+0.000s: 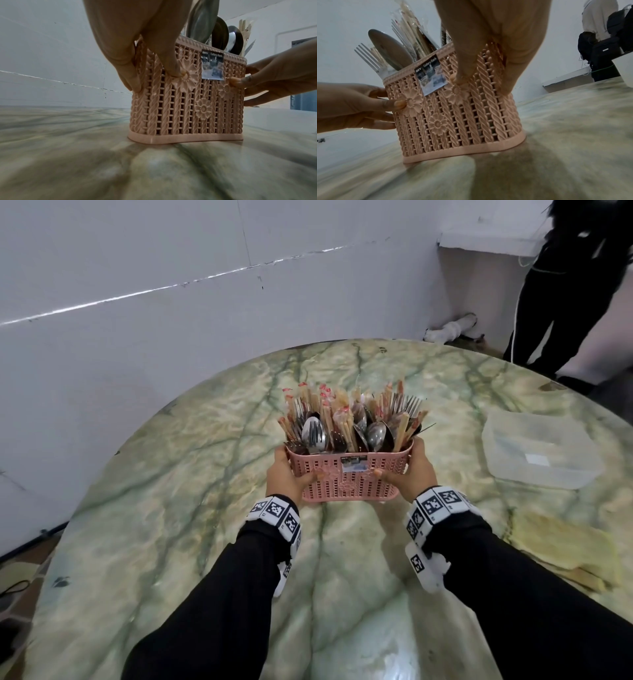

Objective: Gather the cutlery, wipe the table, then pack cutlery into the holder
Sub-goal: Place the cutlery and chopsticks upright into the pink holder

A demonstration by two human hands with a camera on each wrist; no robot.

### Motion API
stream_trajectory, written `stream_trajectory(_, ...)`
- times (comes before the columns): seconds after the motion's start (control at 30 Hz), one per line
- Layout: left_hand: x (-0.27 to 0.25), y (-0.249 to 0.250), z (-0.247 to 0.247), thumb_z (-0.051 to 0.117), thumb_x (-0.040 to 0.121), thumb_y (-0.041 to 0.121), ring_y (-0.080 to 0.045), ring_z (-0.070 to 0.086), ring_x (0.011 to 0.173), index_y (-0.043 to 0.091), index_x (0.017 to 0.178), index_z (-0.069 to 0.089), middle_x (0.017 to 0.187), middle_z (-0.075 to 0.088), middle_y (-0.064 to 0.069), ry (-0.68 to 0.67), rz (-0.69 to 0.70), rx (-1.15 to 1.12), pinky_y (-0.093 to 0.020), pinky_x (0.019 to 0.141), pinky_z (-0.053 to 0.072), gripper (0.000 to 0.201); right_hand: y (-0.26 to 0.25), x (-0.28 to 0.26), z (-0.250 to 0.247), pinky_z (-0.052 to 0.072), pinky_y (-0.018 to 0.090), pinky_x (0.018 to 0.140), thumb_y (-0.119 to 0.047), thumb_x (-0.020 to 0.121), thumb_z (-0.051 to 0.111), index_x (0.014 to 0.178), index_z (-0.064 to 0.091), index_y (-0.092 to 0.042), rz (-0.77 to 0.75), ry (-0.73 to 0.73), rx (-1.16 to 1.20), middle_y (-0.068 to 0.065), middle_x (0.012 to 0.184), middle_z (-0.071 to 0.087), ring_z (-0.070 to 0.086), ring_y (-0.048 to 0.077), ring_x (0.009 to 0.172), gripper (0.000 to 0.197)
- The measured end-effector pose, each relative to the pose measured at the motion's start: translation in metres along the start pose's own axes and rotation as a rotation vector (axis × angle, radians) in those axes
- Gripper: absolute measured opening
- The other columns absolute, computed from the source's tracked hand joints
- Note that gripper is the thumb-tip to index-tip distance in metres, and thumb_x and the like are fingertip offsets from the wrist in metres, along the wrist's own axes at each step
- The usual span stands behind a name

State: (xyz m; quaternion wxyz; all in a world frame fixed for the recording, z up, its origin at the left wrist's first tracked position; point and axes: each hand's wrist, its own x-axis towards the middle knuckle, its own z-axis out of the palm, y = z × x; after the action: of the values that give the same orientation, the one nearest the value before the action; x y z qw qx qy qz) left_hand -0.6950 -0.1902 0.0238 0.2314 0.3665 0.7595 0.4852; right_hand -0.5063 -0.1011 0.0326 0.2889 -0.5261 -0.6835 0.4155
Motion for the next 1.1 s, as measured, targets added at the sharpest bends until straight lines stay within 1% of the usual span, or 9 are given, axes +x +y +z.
stream_trajectory(0.13,0.003,0.001,0.001,0.077,0.071,0.003,-0.015,0.059,0.094,0.005,0.118,0.044,0.108,0.064,-0.006,-0.012,-0.011,0.022,-0.023,0.08,0.045,0.058,-0.001,-0.001,0.0,0.043,0.028,0.076,-0.008,0.073,0.076,0.119,0.036,-0.005,0.012,0.01,-0.011,0.011,0.108,0.063,0.058,0.022,0.091,0.061)
stream_trajectory(0.23,-0.004,0.005,0.0,0.073,0.075,0.005,-0.022,0.06,0.107,0.005,0.123,0.041,0.117,0.062,-0.01,-0.03,-0.015,0.066,-0.023,0.083,0.042,0.058,-0.003,-0.004,-0.001,0.042,0.028,0.077,-0.009,0.076,0.074,0.126,0.034,-0.006,0.034,-0.022,-0.049,0.011,0.115,0.061,0.058,0.021,0.095,0.064)
stream_trajectory(0.33,-0.019,0.01,-0.001,0.068,0.081,0.007,-0.023,0.057,0.113,0.009,0.137,0.031,0.126,0.058,-0.008,-0.062,-0.002,0.14,-0.025,0.086,0.041,0.067,-0.003,-0.017,-0.006,0.041,0.033,0.095,-0.008,0.081,0.068,0.141,0.025,-0.008,0.127,-0.141,-0.168,0.013,0.135,0.05,0.051,0.028,0.121,0.074)
stream_trajectory(0.47,-0.045,0.004,0.007,0.065,0.079,0.004,-0.013,0.056,0.098,0.018,0.137,0.028,0.111,0.055,0.008,-0.128,-0.016,0.106,-0.023,0.081,0.044,0.07,0.016,-0.057,-0.01,0.032,0.033,0.107,-0.015,0.089,0.059,0.148,0.015,-0.011,0.195,-0.24,-0.273,0.011,0.149,0.034,0.039,0.027,0.134,0.073)
stream_trajectory(0.57,-0.07,0.001,0.016,0.062,0.08,0.005,-0.018,0.054,0.114,0.016,0.133,0.037,0.125,0.055,0.002,-0.226,-0.013,0.146,-0.026,0.095,0.041,0.06,0.033,-0.089,-0.019,0.027,0.031,0.11,-0.016,0.092,0.055,0.147,0.02,-0.011,0.162,-0.287,-0.339,0.01,0.151,0.03,0.034,0.024,0.137,0.066)
stream_trajectory(0.67,-0.099,0.004,0.025,0.063,0.085,0.016,-0.023,0.042,0.131,0.015,0.142,0.03,0.146,0.039,-0.006,-0.357,-0.038,0.277,-0.029,0.105,0.033,0.066,0.049,-0.12,-0.036,0.025,0.025,0.109,-0.014,0.093,0.051,0.145,0.024,-0.008,0.095,-0.323,-0.402,0.009,0.152,0.027,0.032,0.021,0.138,0.058)
stream_trajectory(0.77,-0.129,0.016,0.039,0.06,0.088,0.024,-0.024,0.029,0.139,0.013,0.146,0.025,0.154,0.022,-0.007,-0.485,-0.003,0.468,-0.031,0.114,0.024,0.068,0.066,-0.142,-0.058,0.018,0.023,0.111,-0.016,0.095,0.048,0.145,0.024,-0.009,0.04,-0.359,-0.502,0.008,0.154,0.02,0.024,0.019,0.142,0.056)
stream_trajectory(0.93,-0.176,0.044,0.08,0.057,0.09,0.026,-0.026,0.021,0.141,0.014,0.146,0.025,0.155,0.018,-0.008,-0.537,0.026,0.562,-0.033,0.116,0.019,0.066,0.09,-0.149,-0.108,0.016,0.023,0.112,-0.017,0.096,0.045,0.145,0.027,-0.011,-0.03,-0.366,-0.577,0.006,0.155,0.017,0.022,0.017,0.143,0.053)
stream_trajectory(1.1,-0.217,0.076,0.133,0.058,0.09,0.027,-0.025,0.028,0.139,0.011,0.145,0.026,0.153,0.024,-0.009,-0.496,-0.033,0.548,-0.031,0.113,0.022,0.065,0.118,-0.137,-0.166,0.02,0.027,0.115,-0.016,0.094,0.05,0.142,0.036,-0.012,-0.117,-0.36,-0.58,0.01,0.152,0.028,0.027,0.019,0.141,0.05)
